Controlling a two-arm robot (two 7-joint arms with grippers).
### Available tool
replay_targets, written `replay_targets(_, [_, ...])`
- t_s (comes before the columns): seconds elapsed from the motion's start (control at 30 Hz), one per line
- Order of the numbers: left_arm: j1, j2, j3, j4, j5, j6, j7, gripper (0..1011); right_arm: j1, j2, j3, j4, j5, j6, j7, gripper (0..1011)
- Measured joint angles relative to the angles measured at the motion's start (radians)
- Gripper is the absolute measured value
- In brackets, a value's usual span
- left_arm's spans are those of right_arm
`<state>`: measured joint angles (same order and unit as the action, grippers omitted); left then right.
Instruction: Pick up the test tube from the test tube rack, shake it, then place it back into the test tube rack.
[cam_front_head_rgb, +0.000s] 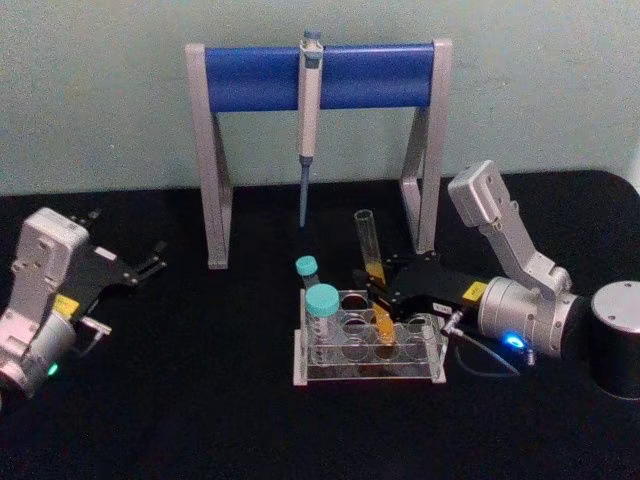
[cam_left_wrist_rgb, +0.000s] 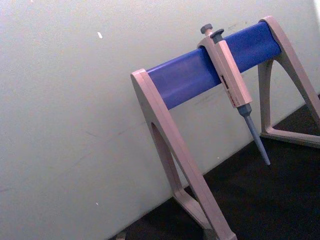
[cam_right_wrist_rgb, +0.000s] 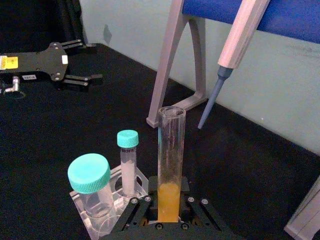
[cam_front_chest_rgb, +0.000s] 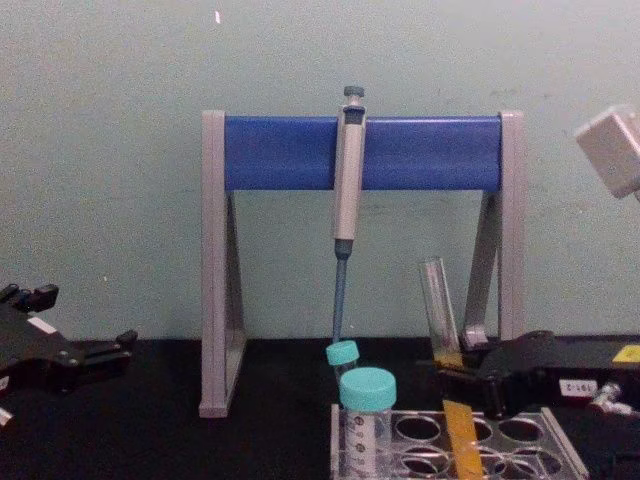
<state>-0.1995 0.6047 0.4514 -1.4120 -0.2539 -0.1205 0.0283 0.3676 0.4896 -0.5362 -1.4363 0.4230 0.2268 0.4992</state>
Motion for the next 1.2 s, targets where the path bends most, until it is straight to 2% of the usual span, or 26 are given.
replay_targets(0.3, [0.000, 0.000, 0.000, 0.000, 0.000, 0.000, 0.000, 1001, -0.035, -0.001, 0.024, -0.014, 0.000, -0.063, 0.004, 224])
replay_targets(0.57, [0.000, 0.000, 0.000, 0.000, 0.000, 0.000, 0.000, 1001, -0.082, -0.001, 0.060, -0.033, 0.005, -0.136, -0.002, 224])
replay_targets(0.87, [0.000, 0.000, 0.000, 0.000, 0.000, 0.000, 0.000, 1001, -0.106, -0.005, 0.090, -0.048, 0.017, -0.184, 0.000, 224])
replay_targets(1.2, [0.000, 0.000, 0.000, 0.000, 0.000, 0.000, 0.000, 1001, -0.121, -0.007, 0.122, -0.085, 0.055, -0.214, 0.018, 224])
